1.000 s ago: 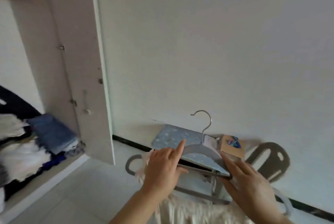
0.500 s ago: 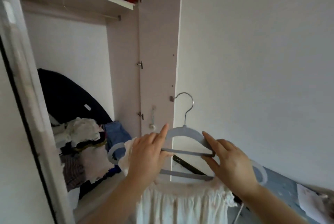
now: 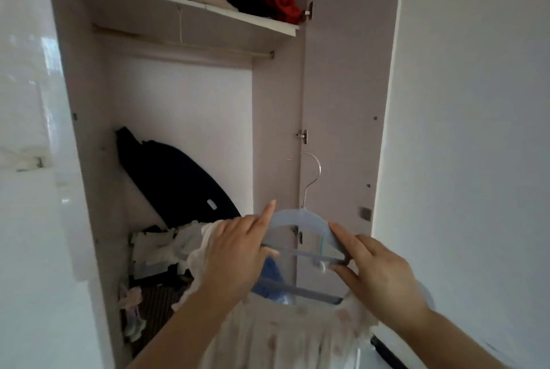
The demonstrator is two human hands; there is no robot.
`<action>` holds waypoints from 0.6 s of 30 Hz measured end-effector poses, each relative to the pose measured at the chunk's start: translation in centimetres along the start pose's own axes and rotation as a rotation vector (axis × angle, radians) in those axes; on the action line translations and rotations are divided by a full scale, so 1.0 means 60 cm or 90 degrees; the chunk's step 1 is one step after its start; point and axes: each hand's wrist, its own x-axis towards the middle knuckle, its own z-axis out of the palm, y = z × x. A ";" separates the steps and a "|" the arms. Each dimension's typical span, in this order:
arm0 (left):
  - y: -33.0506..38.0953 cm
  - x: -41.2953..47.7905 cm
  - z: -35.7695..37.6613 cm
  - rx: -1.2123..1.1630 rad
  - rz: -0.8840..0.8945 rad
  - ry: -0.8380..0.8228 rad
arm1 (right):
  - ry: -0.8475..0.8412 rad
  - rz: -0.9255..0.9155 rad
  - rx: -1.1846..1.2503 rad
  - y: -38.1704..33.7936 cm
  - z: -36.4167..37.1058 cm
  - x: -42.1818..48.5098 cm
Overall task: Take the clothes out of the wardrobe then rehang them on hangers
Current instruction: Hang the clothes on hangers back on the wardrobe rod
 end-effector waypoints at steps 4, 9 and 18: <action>-0.052 0.074 0.057 0.032 -0.041 -0.029 | -0.006 -0.060 -0.001 0.063 0.098 0.087; -0.123 0.164 0.136 -0.026 -0.138 -0.097 | 0.027 -0.097 0.037 0.115 0.231 0.188; -0.340 0.362 0.355 -0.061 -0.128 -0.055 | 0.066 -0.089 0.015 0.183 0.452 0.426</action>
